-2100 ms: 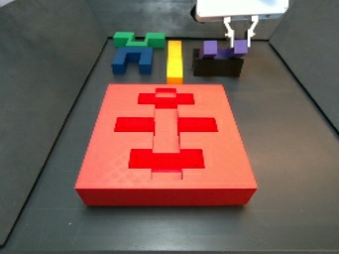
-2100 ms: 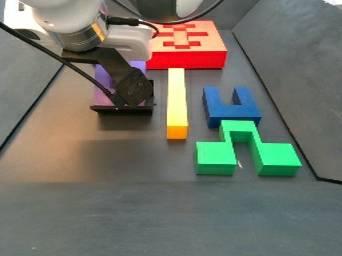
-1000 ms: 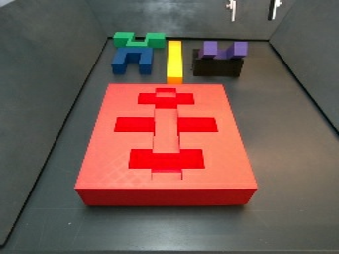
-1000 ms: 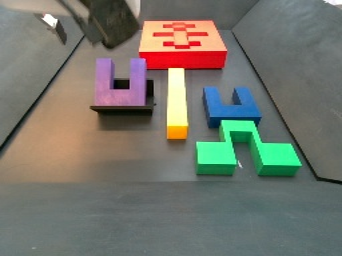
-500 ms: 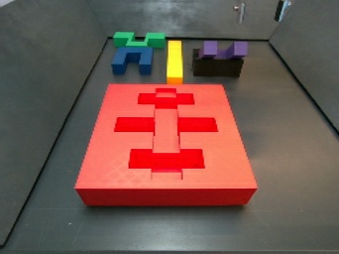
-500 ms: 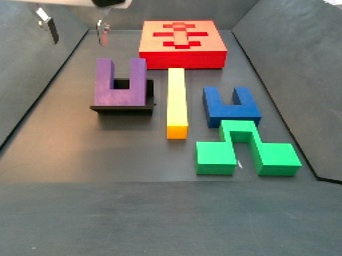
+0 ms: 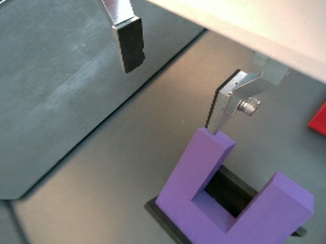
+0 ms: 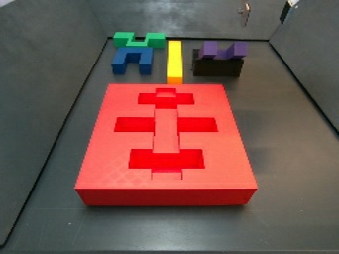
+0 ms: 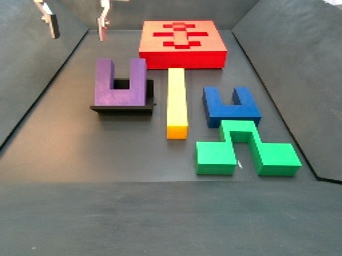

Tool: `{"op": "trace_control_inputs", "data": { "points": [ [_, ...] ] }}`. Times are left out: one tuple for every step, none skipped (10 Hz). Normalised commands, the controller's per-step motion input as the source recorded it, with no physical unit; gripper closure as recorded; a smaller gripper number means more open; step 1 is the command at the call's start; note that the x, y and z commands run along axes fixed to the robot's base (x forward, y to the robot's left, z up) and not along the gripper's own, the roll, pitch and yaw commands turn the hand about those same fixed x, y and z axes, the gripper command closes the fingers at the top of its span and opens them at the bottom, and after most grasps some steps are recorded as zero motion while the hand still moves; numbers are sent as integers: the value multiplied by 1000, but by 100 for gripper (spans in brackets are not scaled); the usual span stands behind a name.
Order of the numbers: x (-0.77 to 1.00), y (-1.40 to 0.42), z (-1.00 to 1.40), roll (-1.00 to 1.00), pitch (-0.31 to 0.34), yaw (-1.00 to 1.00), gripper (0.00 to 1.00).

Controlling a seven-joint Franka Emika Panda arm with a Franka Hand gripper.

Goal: Pick up the purple object. Move up. Place the purple object on the fixture. Regrasp the purple object. Move to above the board. Insert the purple object.
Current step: Regrasp the purple object.

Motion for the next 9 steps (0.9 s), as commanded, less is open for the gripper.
{"op": "trace_control_inputs", "data": {
  "points": [
    [-11, -237, -3, 1000, 43, 160, 0],
    [-54, -223, -46, 1000, 29, 189, 0],
    [0, -103, -137, 1000, 37, 246, 0],
    [23, 0, -254, 977, 74, 320, 0],
    [74, -14, -323, 857, 131, 334, 0],
    [66, 0, -346, 783, 229, 306, 0],
    [29, 0, -326, 771, 294, 291, 0],
    [0, -23, -394, 706, 291, 277, 0],
    [17, -34, -366, 654, 257, 266, 0]
  ]
}}
